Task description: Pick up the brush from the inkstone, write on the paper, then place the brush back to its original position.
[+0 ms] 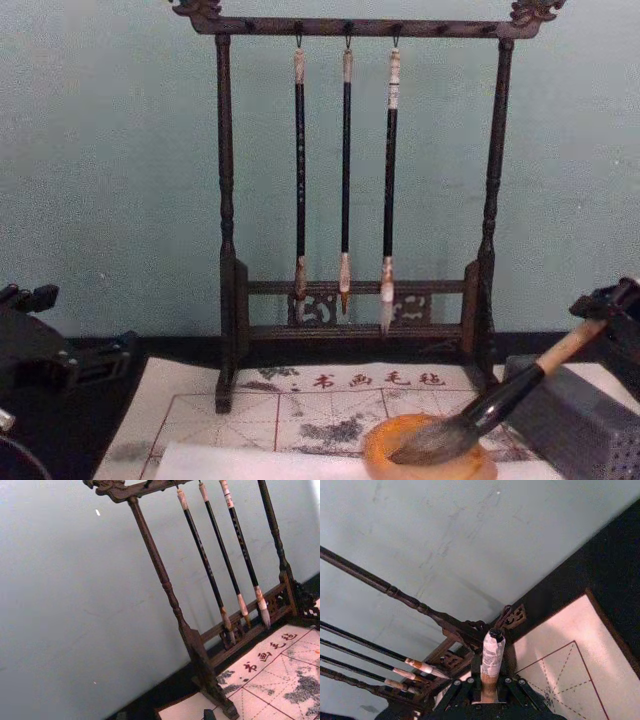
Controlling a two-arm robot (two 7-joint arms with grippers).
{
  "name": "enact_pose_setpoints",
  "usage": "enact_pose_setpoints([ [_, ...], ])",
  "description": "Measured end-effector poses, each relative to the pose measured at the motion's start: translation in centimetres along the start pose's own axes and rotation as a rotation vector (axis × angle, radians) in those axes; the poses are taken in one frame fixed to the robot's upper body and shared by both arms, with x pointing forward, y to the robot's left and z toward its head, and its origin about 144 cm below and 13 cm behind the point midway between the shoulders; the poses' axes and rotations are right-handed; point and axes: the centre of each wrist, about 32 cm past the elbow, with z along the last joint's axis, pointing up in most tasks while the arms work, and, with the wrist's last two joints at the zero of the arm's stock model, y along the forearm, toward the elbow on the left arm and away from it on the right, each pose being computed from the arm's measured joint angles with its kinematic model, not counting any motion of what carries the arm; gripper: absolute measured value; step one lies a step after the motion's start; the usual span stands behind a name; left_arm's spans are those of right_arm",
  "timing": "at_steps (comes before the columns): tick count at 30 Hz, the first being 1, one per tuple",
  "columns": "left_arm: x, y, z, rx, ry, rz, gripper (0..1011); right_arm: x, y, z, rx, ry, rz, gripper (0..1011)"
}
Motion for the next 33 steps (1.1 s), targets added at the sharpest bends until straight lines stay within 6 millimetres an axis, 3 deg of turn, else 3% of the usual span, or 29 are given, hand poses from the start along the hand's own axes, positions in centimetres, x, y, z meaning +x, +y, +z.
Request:
enact_pose_setpoints([
  [18,0.0,0.0,0.0,0.0,0.0,0.0,1001,-0.9,0.2,1.1,0.049,-0.063,0.085,187],
  [33,0.0,0.0,0.0,0.0,0.0,0.0,1001,-1.7,-1.3,2.7,0.083,-0.33,0.294,187],
])
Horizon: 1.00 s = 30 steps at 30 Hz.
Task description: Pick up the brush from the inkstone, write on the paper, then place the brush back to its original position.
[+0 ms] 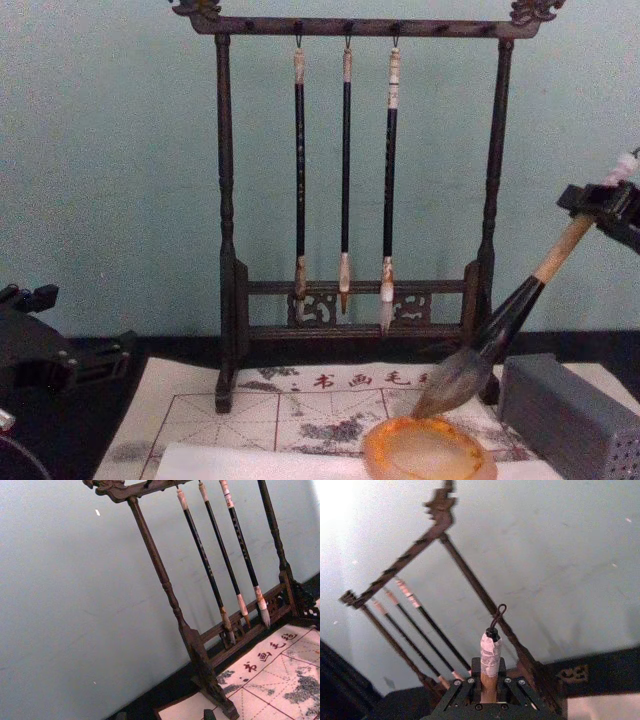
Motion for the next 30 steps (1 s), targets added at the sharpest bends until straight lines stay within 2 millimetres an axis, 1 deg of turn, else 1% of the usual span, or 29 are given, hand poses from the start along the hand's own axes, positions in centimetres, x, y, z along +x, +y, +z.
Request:
enact_pose_setpoints([
  [4,0.0,0.0,0.0,0.0,0.0,0.0,1001,0.0,-0.5,0.4,0.006,-0.047,0.047,187],
  [11,0.0,0.0,0.0,0.0,0.0,0.0,1001,0.3,-2.3,1.1,0.02,-0.2,0.172,187],
  [14,0.0,0.0,0.0,0.0,0.0,0.0,1001,0.3,-2.8,1.3,0.02,-0.24,0.209,187],
  [24,0.0,0.0,0.0,0.0,0.0,0.0,1001,0.8,-5.8,2.0,0.01,-0.391,0.375,187],
  [30,0.0,0.0,0.0,0.0,0.0,0.0,1001,1.0,-7.3,1.9,0.003,-0.446,0.414,187],
])
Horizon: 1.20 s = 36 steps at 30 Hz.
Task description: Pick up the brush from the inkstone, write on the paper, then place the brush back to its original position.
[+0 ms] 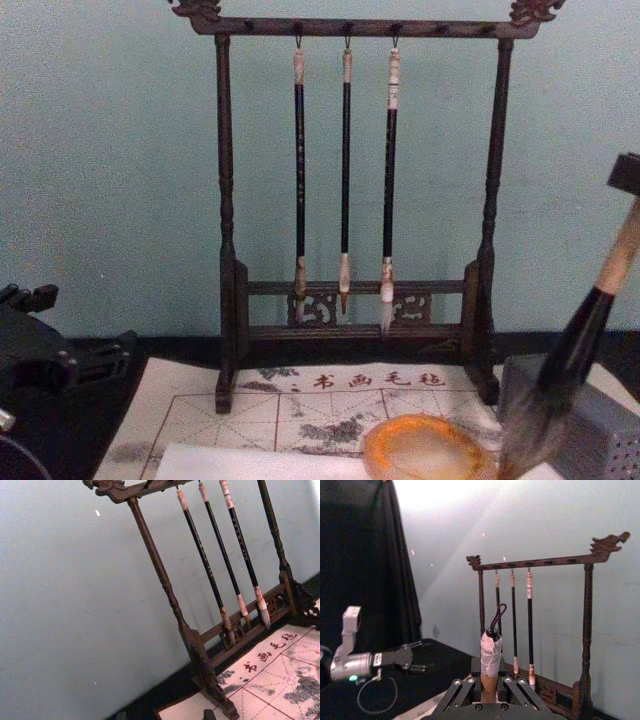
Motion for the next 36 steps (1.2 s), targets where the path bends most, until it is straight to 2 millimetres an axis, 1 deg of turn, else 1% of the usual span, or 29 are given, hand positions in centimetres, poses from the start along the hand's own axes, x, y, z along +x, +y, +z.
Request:
enact_pose_setpoints([
  [10,0.0,0.0,0.0,0.0,0.0,0.0,1001,-1.1,-2.0,-0.3,-0.011,-0.075,0.052,187],
  [14,0.0,0.0,0.0,0.0,0.0,0.0,1001,-1.4,-2.5,-0.5,-0.022,-0.096,0.064,187],
  [36,0.0,0.0,0.0,0.0,0.0,0.0,1001,-2.7,-4.0,-0.9,-0.026,-0.172,0.127,187],
])
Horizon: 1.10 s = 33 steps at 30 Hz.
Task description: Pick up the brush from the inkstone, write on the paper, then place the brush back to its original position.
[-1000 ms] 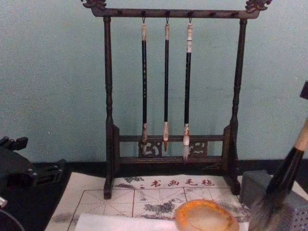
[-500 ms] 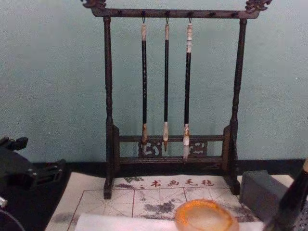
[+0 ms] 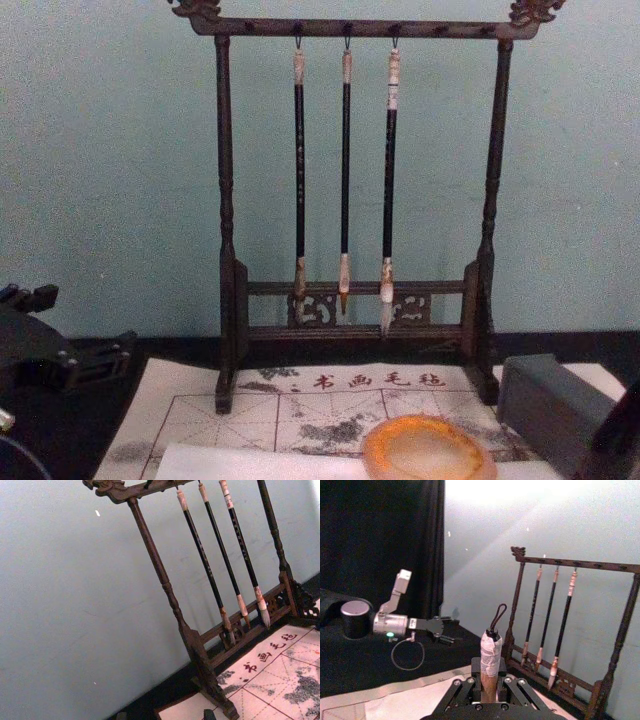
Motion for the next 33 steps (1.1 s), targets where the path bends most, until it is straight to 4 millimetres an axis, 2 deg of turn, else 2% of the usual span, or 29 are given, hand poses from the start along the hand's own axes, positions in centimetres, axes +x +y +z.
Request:
enact_pose_setpoints([
  [33,0.0,0.0,0.0,0.0,0.0,0.0,1001,0.28,-0.79,-0.21,-0.024,-0.03,0.129,187],
])
